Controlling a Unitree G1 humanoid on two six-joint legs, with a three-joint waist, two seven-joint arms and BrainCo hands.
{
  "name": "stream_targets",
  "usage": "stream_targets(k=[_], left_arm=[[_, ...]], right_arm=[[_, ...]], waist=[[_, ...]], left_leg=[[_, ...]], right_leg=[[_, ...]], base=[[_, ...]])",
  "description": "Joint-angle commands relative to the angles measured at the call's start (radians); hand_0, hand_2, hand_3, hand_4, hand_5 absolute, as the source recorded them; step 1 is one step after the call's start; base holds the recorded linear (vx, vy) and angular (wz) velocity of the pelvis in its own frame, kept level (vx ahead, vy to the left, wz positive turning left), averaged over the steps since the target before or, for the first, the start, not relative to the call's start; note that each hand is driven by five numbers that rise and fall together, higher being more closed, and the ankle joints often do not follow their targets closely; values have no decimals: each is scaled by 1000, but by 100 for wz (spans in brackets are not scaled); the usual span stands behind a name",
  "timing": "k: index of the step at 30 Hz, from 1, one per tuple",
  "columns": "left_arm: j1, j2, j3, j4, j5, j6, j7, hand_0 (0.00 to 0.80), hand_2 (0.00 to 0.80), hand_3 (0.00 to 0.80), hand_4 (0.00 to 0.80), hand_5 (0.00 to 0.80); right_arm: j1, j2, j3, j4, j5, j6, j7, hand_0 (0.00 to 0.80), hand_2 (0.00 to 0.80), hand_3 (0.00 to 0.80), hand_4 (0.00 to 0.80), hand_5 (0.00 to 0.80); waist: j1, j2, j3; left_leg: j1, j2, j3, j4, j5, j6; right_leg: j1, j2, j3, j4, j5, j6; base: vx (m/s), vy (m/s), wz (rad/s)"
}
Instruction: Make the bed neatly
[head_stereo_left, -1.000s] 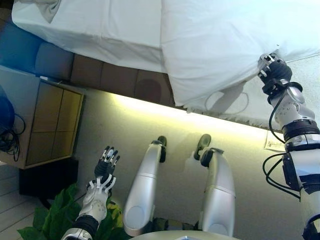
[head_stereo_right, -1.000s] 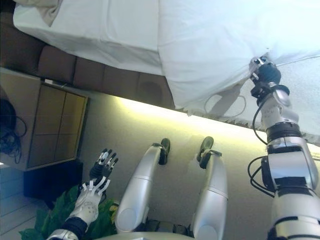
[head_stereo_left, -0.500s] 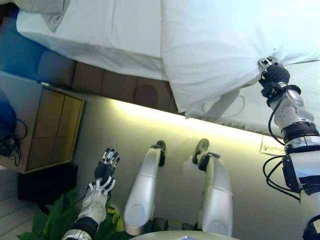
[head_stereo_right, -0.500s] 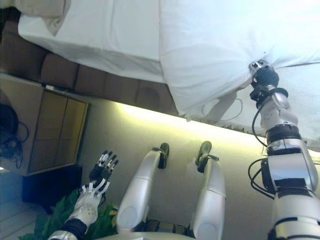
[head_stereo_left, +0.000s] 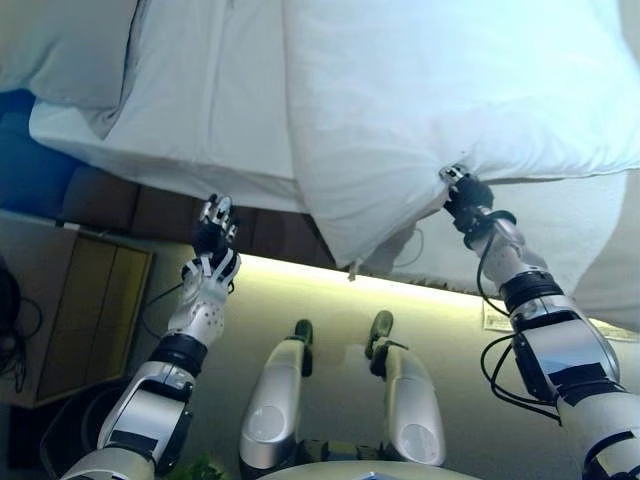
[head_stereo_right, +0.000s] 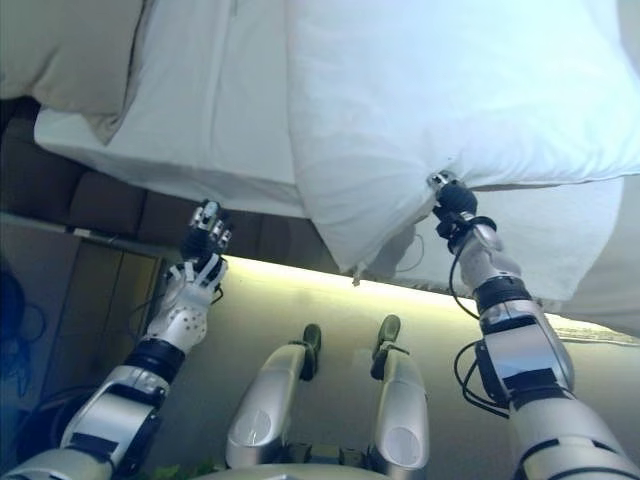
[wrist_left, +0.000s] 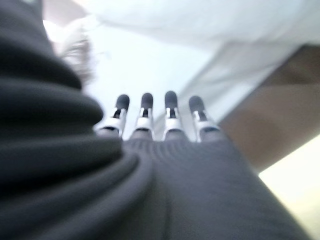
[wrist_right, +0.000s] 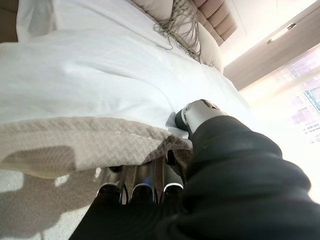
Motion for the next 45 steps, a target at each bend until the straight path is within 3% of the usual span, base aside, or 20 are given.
stream_targets(k=[1,7,11,22,34,40,45], left_arm=[[-5,-100,-101,26,-144,157,-83,0,0,0,0,0],[-69,-183,-123,119,-378,208,-94,0,0,0,0,0],[-112,-210,-104,157,-529,222,-84,0,0,0,0,0],[-100,-279,-67,232,-710,312,-106,0,0,0,0,0],[-114,-346,-131,231,-752,332,55,0,0,0,0,0],[-117,-377,-172,196,-756,334,-137,0,0,0,0,0],[-138,-394,-194,144,-760,295,-223,0,0,0,0,0]], right_arm=[[-54,53,34,-108,42,-33,34,800,800,800,800,800],[-105,87,82,-89,36,-36,20,800,800,800,800,800],[-146,99,107,-113,64,-61,-4,800,800,800,800,800],[-169,149,139,-205,112,-92,-26,800,800,800,800,800],[-162,193,153,-235,86,-72,-52,800,800,800,800,800],[-137,217,173,-253,86,-76,-48,800,800,800,800,800],[-110,241,167,-258,93,-78,-44,800,800,800,800,800]], waist=[[-22,-14,-128],[-40,-33,-120],[-42,-65,-83],[-44,-134,-33],[-61,-146,-19],[-76,-146,-20],[-87,-146,-31]], left_leg=[[-11,32,0,-85,120,-39],[0,48,14,-97,123,-48],[-41,60,7,-70,117,-50],[-65,76,-1,-73,117,-50],[-72,83,9,-65,113,-54],[-54,86,19,-78,112,-55],[-41,89,24,-80,107,-56]], right_leg=[[97,5,-28,-33,-45,20],[110,15,-24,-63,-35,22],[80,28,-22,-50,-32,20],[68,47,-9,-83,-9,27],[67,51,5,-95,-4,24],[74,55,21,-103,-4,22],[86,57,30,-104,-9,19]], base=[[41,21,-9],[-19,-24,-8],[-103,-129,-4],[-21,-118,-3],[12,-39,-2],[14,-5,-7],[32,-9,-7]])
